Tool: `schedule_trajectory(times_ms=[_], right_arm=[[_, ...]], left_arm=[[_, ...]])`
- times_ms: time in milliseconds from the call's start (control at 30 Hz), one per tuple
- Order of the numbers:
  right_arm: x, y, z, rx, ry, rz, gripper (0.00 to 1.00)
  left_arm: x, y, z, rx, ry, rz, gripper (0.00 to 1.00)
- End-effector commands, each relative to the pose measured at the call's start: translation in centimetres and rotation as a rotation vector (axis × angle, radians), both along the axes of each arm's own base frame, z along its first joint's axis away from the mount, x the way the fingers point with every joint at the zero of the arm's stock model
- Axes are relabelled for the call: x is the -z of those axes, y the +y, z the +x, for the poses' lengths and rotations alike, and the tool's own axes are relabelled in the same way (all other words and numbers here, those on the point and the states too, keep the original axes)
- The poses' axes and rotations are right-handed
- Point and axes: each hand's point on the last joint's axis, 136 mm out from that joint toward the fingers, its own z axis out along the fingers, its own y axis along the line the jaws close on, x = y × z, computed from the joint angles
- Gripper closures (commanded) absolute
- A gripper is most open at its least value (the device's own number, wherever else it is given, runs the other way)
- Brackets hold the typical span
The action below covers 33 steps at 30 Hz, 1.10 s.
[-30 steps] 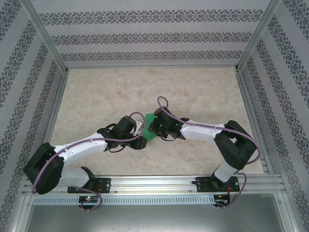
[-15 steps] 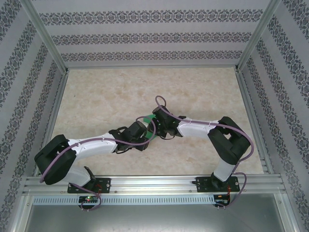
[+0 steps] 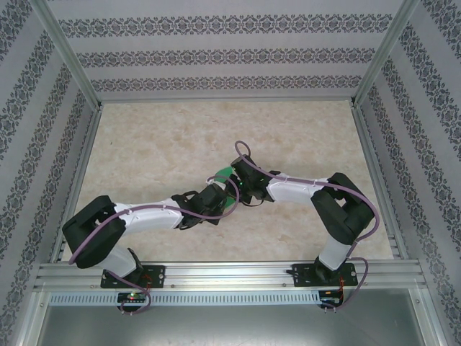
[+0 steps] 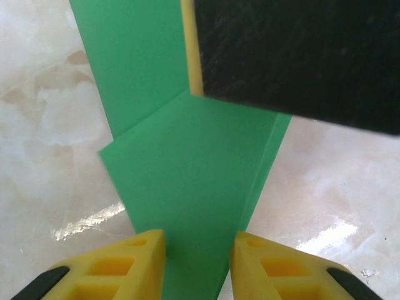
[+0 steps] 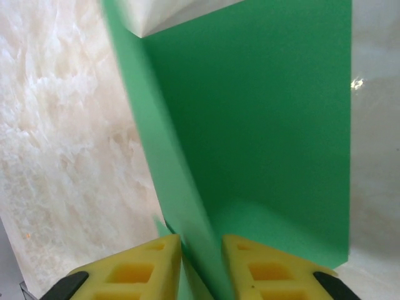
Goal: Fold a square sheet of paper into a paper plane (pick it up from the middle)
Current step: Fourth fold the wing at the center of the table.
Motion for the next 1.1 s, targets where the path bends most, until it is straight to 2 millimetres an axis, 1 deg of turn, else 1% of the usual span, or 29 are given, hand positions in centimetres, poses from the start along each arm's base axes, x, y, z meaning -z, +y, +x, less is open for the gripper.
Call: schedule_trajectory(times_ms=[0, 100, 200, 433, 533, 600, 733, 967, 1067], right_arm=[[-2.4, 0.9, 1.0, -0.037, -0.056, 0.055, 0.74], [-2.6, 0.7, 1.0, -0.05, -0.059, 0.051, 0.73], [-2.8, 0.5, 1.2, -0.064, -0.063, 0.041, 0.72], [-2.7, 0.5, 1.7, -0.081, -0.06, 0.046, 0.81], [-3.0, 0.7, 1.8, -0.091, -0.064, 0.053, 0.81], [-3.2, 0.8, 1.9, -0.095, -0.07, 0.05, 0.78], [-3.7, 0.3, 1.8, -0.098, -0.091, 0.039, 0.74], [-4.8, -1.1, 1.1, -0.107, -0.123, -0.005, 0.71], [-4.9, -1.6, 0.6, -0.104, -0.127, -0.006, 0.69]], left_arm=[[-0.8, -1.2, 0.3, 0.007, -0.033, -0.015, 0.7], [-0.4, -1.0, 0.3, -0.007, -0.03, 0.004, 0.73], [-0.4, -0.7, 0.4, -0.02, -0.036, 0.015, 0.73], [-0.3, -0.4, 0.3, -0.029, -0.035, 0.022, 0.72], [-0.1, 0.0, 0.3, -0.042, -0.034, 0.034, 0.76], [0.0, 0.4, 0.2, -0.058, -0.034, 0.042, 0.81], [-0.6, 0.9, 0.3, -0.08, -0.054, 0.03, 0.91], [-1.8, 1.7, 0.2, -0.1, -0.083, 0.017, 0.95], [-1.8, 2.1, -0.1, -0.097, -0.084, 0.017, 0.96]])
